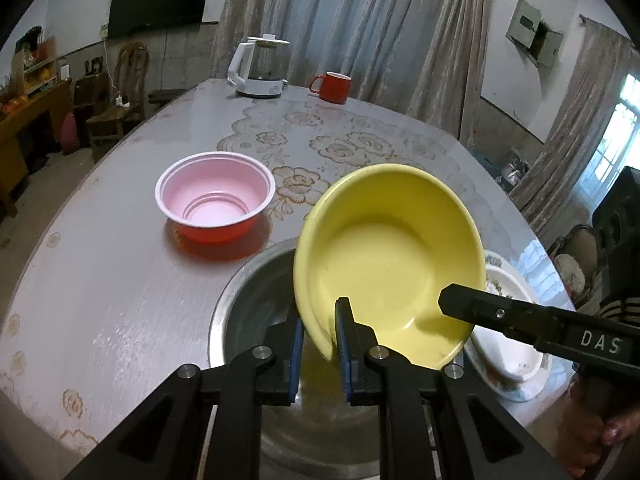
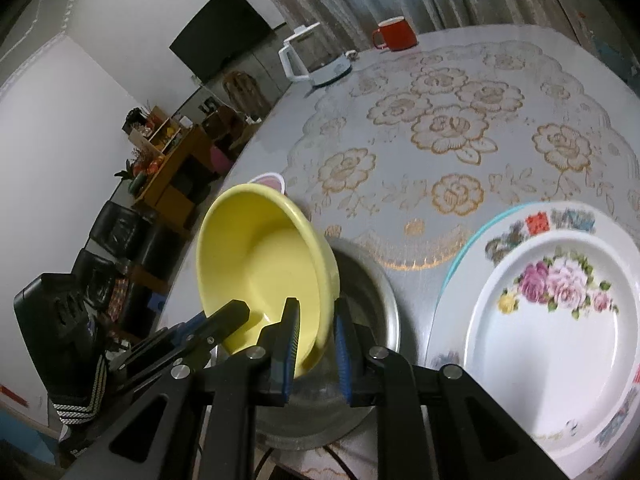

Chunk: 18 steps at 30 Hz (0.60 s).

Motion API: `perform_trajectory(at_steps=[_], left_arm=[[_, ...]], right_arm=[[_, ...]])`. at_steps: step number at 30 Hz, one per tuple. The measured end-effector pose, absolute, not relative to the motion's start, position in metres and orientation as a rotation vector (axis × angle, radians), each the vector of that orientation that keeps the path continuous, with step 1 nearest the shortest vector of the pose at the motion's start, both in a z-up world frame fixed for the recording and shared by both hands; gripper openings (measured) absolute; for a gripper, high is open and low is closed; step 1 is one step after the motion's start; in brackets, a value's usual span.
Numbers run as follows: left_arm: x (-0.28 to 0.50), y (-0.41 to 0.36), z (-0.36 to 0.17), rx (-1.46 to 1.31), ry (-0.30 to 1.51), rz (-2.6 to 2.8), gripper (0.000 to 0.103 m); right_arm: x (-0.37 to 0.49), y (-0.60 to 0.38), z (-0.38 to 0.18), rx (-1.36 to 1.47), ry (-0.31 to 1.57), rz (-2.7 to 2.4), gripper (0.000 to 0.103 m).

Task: Organize plates and bowls
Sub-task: 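Lift the yellow bowl with both grippers and carry it over the steel bowl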

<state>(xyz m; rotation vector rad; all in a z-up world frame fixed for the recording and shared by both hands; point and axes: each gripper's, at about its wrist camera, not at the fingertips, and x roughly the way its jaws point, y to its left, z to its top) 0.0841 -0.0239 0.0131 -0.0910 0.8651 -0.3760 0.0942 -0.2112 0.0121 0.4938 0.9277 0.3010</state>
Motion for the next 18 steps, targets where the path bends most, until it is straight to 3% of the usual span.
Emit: perform_trajectory(at_steps=[18], left_arm=[[0.068, -0.018, -0.012, -0.042, 0.904, -0.335, 0.016]], right_arm=[[0.088, -0.195, -0.019, 0.465, 1.052, 0.297, 0.019]])
